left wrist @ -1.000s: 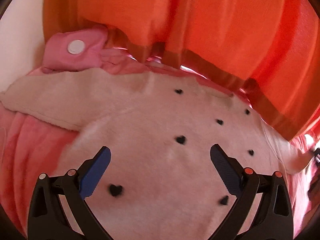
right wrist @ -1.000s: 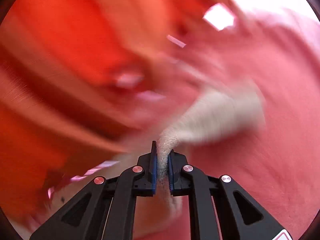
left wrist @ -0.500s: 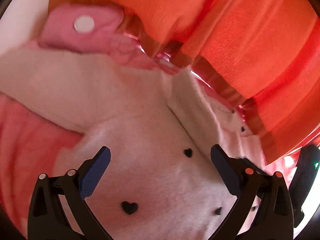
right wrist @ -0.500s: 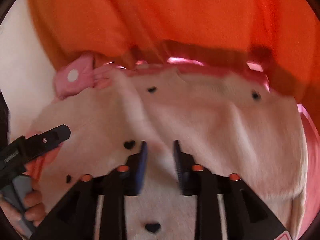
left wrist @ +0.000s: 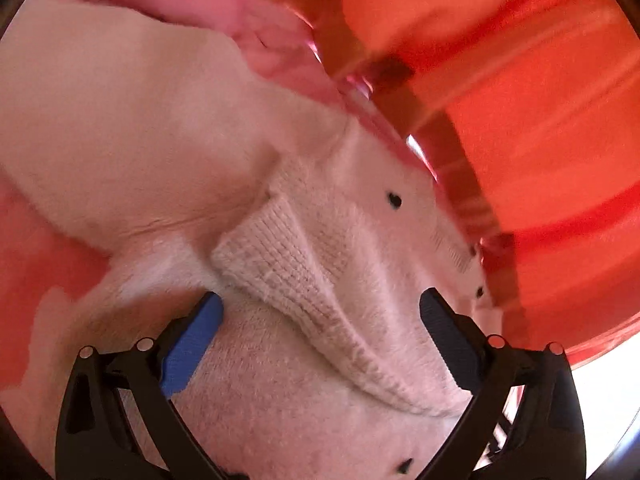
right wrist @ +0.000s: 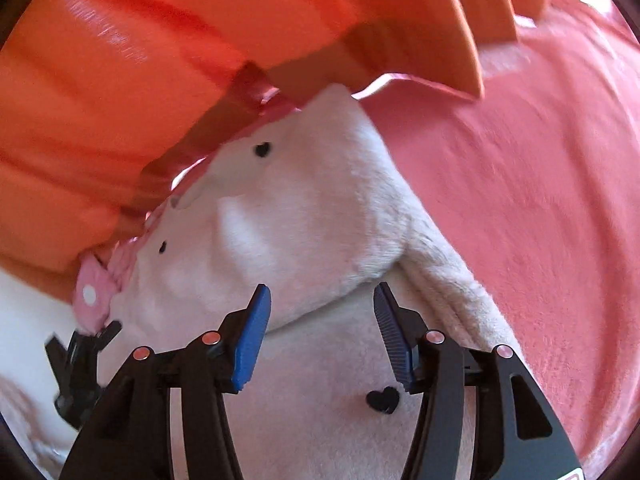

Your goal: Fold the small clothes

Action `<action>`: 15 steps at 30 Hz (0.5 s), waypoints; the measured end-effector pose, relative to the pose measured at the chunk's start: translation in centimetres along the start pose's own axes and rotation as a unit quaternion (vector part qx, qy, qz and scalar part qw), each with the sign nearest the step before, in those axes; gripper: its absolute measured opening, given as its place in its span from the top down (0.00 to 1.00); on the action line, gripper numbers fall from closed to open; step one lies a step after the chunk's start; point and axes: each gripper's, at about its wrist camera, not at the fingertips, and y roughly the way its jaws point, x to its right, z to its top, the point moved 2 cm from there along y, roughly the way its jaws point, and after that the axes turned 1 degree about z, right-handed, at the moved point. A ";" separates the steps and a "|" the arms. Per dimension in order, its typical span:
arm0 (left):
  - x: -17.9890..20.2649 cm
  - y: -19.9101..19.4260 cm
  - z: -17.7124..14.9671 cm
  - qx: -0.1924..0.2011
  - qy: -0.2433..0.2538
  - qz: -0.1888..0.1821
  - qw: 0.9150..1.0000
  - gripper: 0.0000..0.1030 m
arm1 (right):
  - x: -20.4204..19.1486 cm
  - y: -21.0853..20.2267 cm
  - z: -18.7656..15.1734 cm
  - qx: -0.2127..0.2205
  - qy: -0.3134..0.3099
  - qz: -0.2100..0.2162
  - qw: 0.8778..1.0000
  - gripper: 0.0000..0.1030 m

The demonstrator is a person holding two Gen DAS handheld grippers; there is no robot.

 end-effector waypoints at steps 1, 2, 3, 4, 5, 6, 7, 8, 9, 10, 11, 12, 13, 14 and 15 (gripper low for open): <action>0.1 -0.7 -0.1 0.005 -0.004 -0.004 1.000 0.06 | 0.4 0.2 0.2 -0.005 0.014 0.009 1.000 0.48; 0.1 -1.3 -0.3 0.012 -0.007 -0.007 1.000 0.06 | 0.5 0.3 0.4 -0.006 0.022 0.014 1.000 0.48; 0.1 -1.7 -0.5 0.016 -0.008 -0.005 1.000 0.06 | 0.7 0.4 0.6 -0.007 0.034 0.023 0.999 0.48; 0.0 -1.8 -0.7 0.014 -0.010 -0.003 1.000 0.06 | 0.9 0.5 0.9 -0.008 0.043 0.031 0.999 0.48; -0.2 -1.3 -0.6 0.008 -0.014 -0.009 1.000 0.06 | 1.1 0.7 1.1 -0.007 0.049 0.035 0.998 0.48; -0.4 -0.1 -0.3 -0.005 -0.022 -0.012 1.000 0.06 | 1.3 1.0 1.3 -0.007 0.058 0.041 0.997 0.48; -0.8 0.9 -0.2 -0.019 -0.032 -0.014 0.999 0.06 | 1.6 1.4 1.5 -0.008 0.065 0.045 0.997 0.48; -1.1 1.4 0.0 -0.019 -0.036 -0.015 0.999 0.06 | 1.9 1.8 1.7 -0.008 0.071 0.048 0.996 0.48; -1.2 1.4 0.3 -0.010 -0.030 -0.014 0.999 0.07 | 2.1 2.2 2.0 -0.005 0.077 0.052 0.996 0.48; -0.8 1.5 0.5 -0.004 -0.014 -0.011 1.000 0.09 | 2.2 2.5 2.2 0.001 0.080 0.055 0.995 0.48; -0.3 1.8 0.7 -0.002 0.002 -0.011 1.000 0.24 | 2.4 2.6 2.4 0.007 0.079 0.055 0.995 0.48; 0.0 2.1 0.9 -0.003 0.014 -0.015 1.000 0.59 | 2.0 2.7 2.7 0.014 0.068 0.054 0.996 0.51; 0.2 2.6 1.3 -0.013 0.020 -0.037 0.999 0.80 | 1.7 2.6 3.0 0.021 0.056 0.055 0.997 0.72; 0.2 2.9 1.6 -0.022 0.015 -0.060 0.998 0.91 | 1.1 2.3 3.2 0.029 0.041 0.053 0.997 0.89; 0.2 2.6 2.1 -0.013 0.007 -0.074 0.997 0.93 | 0.3 1.3 3.6 0.048 0.023 0.058 0.997 0.92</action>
